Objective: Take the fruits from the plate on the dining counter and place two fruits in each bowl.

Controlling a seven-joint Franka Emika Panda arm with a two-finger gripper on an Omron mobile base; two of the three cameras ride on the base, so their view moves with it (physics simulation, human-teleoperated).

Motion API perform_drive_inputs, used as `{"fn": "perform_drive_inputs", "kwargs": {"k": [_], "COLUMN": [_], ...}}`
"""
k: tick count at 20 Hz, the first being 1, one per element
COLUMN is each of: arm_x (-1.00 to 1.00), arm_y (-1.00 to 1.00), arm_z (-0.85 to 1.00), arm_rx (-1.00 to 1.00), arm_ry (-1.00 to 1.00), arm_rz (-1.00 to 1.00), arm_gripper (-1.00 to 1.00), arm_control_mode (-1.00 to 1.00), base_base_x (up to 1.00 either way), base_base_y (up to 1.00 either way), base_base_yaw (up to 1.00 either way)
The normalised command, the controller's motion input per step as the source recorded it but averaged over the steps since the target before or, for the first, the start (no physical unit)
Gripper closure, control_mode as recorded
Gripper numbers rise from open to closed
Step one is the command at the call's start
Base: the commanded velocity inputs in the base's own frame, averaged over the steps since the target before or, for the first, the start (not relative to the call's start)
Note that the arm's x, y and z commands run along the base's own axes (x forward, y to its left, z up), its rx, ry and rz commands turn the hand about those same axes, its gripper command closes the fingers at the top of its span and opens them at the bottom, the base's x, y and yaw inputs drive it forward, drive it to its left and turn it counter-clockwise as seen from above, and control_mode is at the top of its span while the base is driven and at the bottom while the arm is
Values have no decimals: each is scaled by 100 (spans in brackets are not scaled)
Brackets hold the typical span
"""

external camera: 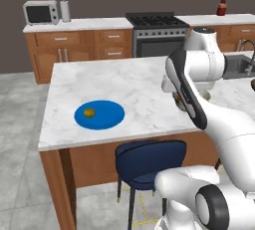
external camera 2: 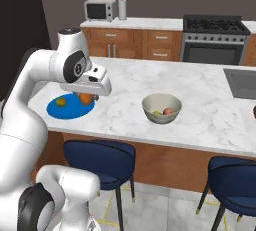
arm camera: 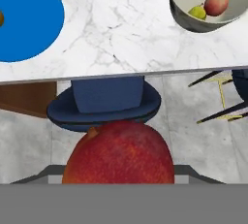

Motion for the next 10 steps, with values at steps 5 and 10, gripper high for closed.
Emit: {"fn": "perform_drive_inputs", "kwargs": {"k": [5,10], "arm_x": [0,0], "arm_y": [0,0], "arm_z": [0,0], "arm_rx": [0,0], "arm_ry": [0,0], "arm_rz": [0,0], "arm_gripper": [100,100], "arm_control_mode": [100,100], "base_base_x": [-40,-14], "base_base_y": [-78,-87], "base_base_yaw": [0,0]}}
